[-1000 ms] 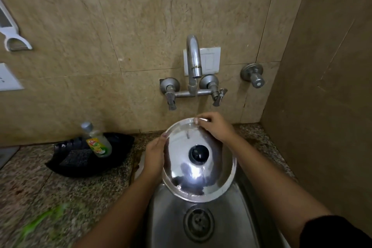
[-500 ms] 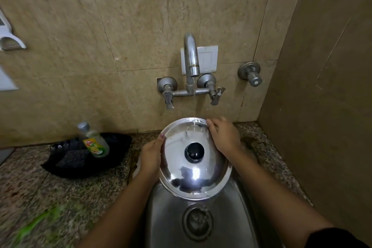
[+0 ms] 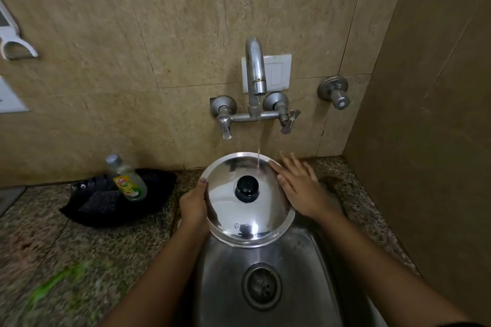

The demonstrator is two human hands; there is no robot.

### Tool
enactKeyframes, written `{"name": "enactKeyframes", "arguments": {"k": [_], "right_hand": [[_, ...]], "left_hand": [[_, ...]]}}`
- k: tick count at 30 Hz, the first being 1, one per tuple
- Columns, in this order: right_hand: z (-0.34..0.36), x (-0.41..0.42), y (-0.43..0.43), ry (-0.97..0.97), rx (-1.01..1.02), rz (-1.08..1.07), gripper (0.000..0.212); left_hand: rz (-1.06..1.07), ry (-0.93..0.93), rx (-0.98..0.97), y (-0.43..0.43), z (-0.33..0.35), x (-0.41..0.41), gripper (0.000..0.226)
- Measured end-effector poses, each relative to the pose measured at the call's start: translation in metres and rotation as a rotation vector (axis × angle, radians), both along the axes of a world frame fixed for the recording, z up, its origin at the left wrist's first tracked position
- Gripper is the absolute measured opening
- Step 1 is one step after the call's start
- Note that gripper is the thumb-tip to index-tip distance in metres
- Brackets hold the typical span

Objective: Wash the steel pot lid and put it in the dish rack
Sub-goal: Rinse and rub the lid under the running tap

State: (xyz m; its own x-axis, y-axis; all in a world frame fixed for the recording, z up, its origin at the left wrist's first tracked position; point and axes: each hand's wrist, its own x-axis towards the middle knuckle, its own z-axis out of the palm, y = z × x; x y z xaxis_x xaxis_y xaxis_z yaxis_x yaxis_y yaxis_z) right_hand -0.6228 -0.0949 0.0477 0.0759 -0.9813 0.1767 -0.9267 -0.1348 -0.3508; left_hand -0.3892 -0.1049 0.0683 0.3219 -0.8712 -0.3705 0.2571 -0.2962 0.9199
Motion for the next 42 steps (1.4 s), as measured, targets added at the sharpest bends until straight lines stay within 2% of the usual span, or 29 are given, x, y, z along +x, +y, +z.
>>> {"name": "enactKeyframes", "arguments": {"k": [5,8,10,12,15,18,20,22,24,27,29,31,33,34,36,39,40,42], "right_hand": [[0.007,0.028,-0.014,-0.096,-0.014,-0.038,0.047],[0.019,0.031,-0.025,-0.224,-0.019,-0.155,0.042],[0.022,0.028,-0.028,-0.265,-0.083,-0.202,0.04],[0.023,0.028,-0.026,-0.3,-0.164,-0.191,0.039],[0.024,0.035,-0.021,-0.356,-0.168,-0.165,0.038],[0.024,0.052,-0.022,-0.251,-0.191,-0.15,0.04],[0.024,0.069,-0.02,-0.037,-0.281,-0.099,0.038],[0.02,0.082,-0.016,0.144,-0.378,0.014,0.032],[0.018,0.076,-0.017,0.174,-0.368,0.198,0.033],[0.018,0.045,-0.019,0.067,-0.229,0.368,0.041],[0.011,0.036,-0.015,-0.105,-0.136,0.258,0.055],[0.006,0.043,-0.012,-0.201,-0.133,0.072,0.063],[0.009,0.049,-0.015,-0.215,-0.194,0.007,0.057],[0.012,0.046,-0.017,-0.237,-0.194,0.047,0.052],[0.022,0.037,-0.018,-0.28,-0.136,0.225,0.043],[0.034,0.028,-0.016,-0.224,-0.073,0.408,0.04],[0.034,0.03,-0.015,-0.231,-0.078,0.407,0.038],[0.029,0.038,-0.012,-0.305,-0.155,0.273,0.031]], "left_hand": [[0.009,0.033,0.102,0.002,-0.003,-0.025,0.029],[0.053,0.139,0.133,-0.011,0.007,-0.039,0.032],[0.048,0.147,0.116,-0.018,0.015,-0.044,0.03],[0.047,0.151,0.119,-0.023,0.016,-0.046,0.029],[0.072,0.139,0.139,-0.024,0.015,-0.046,0.03],[0.09,0.1,0.13,-0.022,0.016,-0.046,0.031],[0.062,0.055,0.082,-0.02,0.016,-0.046,0.032],[0.033,-0.011,0.031,-0.018,0.015,-0.044,0.034],[0.036,-0.042,0.015,-0.017,0.015,-0.038,0.035],[0.009,-0.059,0.034,-0.016,0.012,-0.029,0.035],[-0.03,-0.091,0.062,-0.011,0.013,-0.03,0.033],[-0.059,-0.071,0.081,-0.007,0.01,-0.034,0.033],[-0.082,-0.03,0.094,-0.006,0.008,-0.038,0.03],[-0.09,-0.026,0.092,-0.006,0.007,-0.039,0.029],[-0.16,-0.03,0.068,-0.008,0.008,-0.038,0.032],[-0.253,-0.021,0.04,-0.015,0.014,-0.032,0.032],[-0.259,-0.011,0.038,-0.016,0.015,-0.032,0.031],[-0.194,-0.011,0.037,-0.016,0.016,-0.037,0.032]]}}
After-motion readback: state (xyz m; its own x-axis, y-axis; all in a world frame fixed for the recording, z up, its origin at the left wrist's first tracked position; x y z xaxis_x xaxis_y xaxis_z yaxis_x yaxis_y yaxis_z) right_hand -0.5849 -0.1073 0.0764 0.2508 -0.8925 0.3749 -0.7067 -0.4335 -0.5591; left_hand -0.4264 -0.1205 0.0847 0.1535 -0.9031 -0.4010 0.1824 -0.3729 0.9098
